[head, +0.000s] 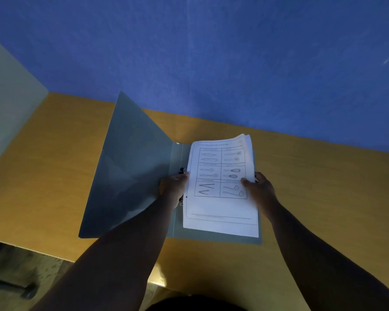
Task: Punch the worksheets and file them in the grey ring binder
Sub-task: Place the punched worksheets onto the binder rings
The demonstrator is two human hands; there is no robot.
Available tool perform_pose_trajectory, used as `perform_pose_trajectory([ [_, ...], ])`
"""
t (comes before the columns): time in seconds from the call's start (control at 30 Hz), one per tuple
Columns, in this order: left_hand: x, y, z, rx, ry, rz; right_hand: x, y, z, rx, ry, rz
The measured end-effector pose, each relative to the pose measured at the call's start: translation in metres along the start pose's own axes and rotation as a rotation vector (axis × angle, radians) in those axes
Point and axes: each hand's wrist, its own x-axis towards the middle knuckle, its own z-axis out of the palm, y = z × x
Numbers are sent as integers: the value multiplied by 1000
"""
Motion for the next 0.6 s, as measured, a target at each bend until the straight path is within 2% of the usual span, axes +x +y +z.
perform_pose_trajectory([
  [0.2,-4,3,-10,182,-78,139,-2,0,-1,6,5,6],
  [0.37,-4,8,-18,349,-136,172,-5,-2,0,36,8,16],
  [0.6,-8,20,-34,754,-304,208,-7,-1,0,81,-2,54],
])
